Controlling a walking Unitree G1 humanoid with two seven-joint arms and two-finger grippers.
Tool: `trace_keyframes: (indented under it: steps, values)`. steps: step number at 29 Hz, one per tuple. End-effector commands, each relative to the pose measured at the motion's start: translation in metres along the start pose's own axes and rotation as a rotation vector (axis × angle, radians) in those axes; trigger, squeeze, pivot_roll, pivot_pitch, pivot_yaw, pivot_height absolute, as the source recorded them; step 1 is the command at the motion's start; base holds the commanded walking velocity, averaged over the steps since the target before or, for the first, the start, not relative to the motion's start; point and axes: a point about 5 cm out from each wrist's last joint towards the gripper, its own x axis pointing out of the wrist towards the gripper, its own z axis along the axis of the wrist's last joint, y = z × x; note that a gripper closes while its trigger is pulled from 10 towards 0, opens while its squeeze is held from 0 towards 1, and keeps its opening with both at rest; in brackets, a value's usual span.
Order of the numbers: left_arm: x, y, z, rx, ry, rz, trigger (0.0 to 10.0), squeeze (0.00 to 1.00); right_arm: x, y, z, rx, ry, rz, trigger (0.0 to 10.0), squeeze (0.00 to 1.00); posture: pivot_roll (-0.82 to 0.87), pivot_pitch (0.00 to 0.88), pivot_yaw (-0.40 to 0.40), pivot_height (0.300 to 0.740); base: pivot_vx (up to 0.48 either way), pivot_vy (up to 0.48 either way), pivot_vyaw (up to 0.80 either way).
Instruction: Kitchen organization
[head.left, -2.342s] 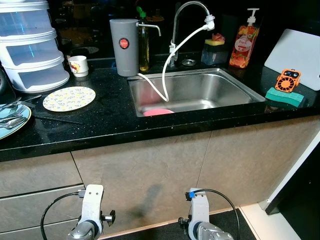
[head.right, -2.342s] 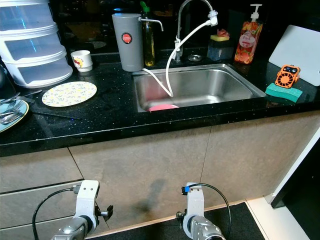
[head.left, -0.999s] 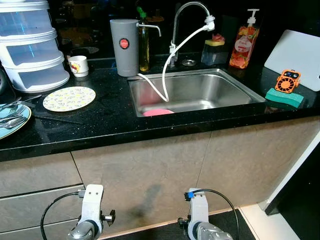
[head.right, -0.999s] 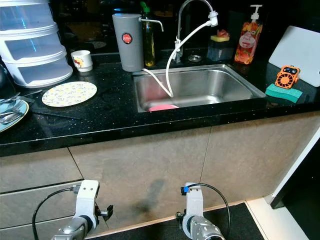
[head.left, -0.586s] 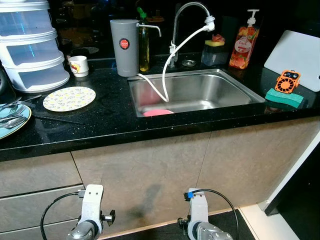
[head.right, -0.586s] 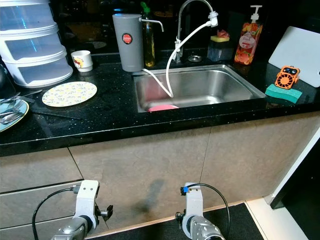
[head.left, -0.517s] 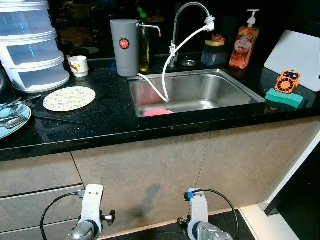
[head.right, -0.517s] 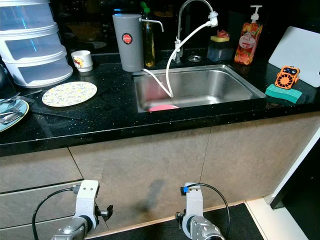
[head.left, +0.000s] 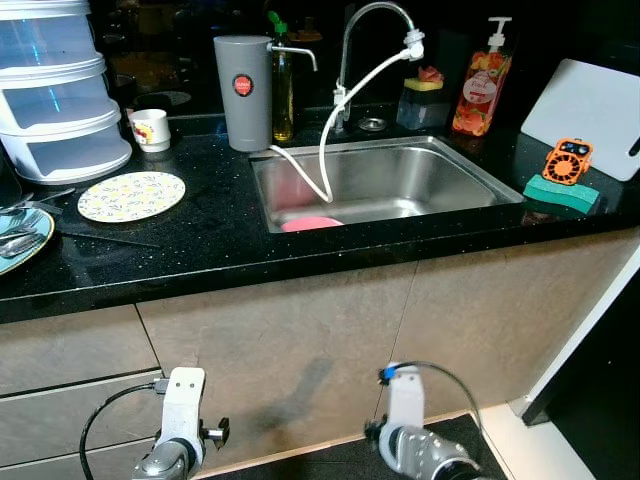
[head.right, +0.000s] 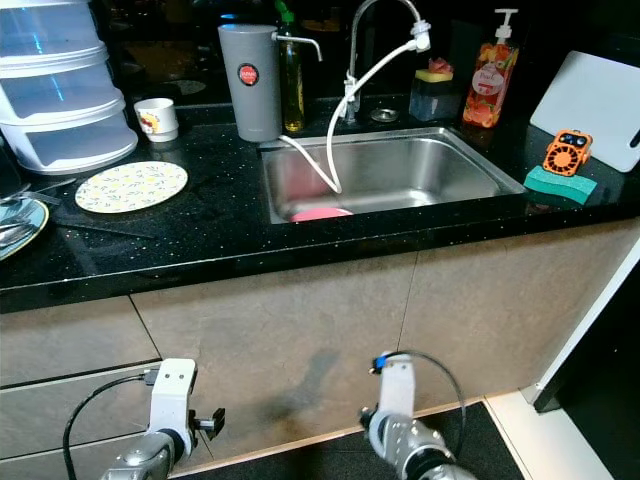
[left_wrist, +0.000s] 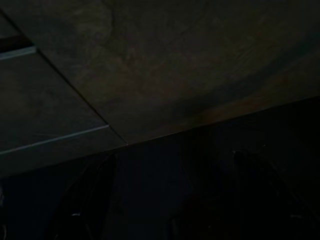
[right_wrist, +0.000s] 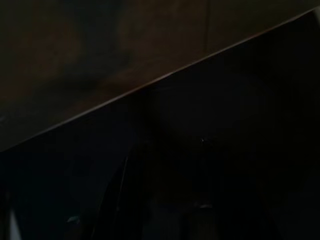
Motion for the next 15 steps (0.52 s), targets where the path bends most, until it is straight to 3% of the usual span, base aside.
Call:
trace_keyframes:
  steps: [1,3,5,7,9,11,15]
  values:
    - [-0.001,0.002,-0.004,-0.003,0.015,0.004,10.0,0.00,0.000,0.001,-0.004,-0.014,0.036,-0.007,10.0,0.00,-0.03,0.050,0.005,0.740,0.000,0.000,0.00]
    - [-0.001,0.001,-0.004,0.011,0.011,0.006,10.0,0.00,0.000,0.005,0.011,-0.155,-0.016,0.008,10.0,0.00,-0.02,0.054,-0.007,0.740,0.000,0.000,0.00]
    - [-0.001,0.001,-0.004,0.010,0.011,0.009,10.0,0.00,0.000,0.006,0.014,-0.174,-0.031,0.008,10.0,0.00,-0.01,0.062,-0.014,0.740,0.000,0.000,0.00]
    - [-0.002,0.003,-0.005,-0.005,0.009,0.019,10.0,0.00,-0.001,0.007,0.017,-0.269,-0.051,0.008,10.0,0.00,-0.01,0.067,-0.017,0.740,0.000,0.000,0.00]
    - [-0.002,0.003,-0.005,-0.005,0.009,0.019,10.0,0.00,-0.001,0.007,0.017,-0.269,-0.051,0.008,10.0,0.00,-0.01,0.067,-0.017,0.740,0.000,0.000,0.00]
    - [-0.002,0.004,-0.005,-0.009,0.006,0.021,10.0,0.00,-0.001,0.004,0.017,-0.336,-0.064,0.012,10.0,0.00,0.00,0.076,-0.027,0.740,0.000,0.000,0.00]
    - [-0.003,0.004,-0.004,-0.004,-0.001,0.017,10.0,0.00,-0.002,-0.002,0.013,-0.287,-0.103,0.027,10.0,0.00,0.00,0.092,-0.030,0.740,0.000,0.000,0.00]
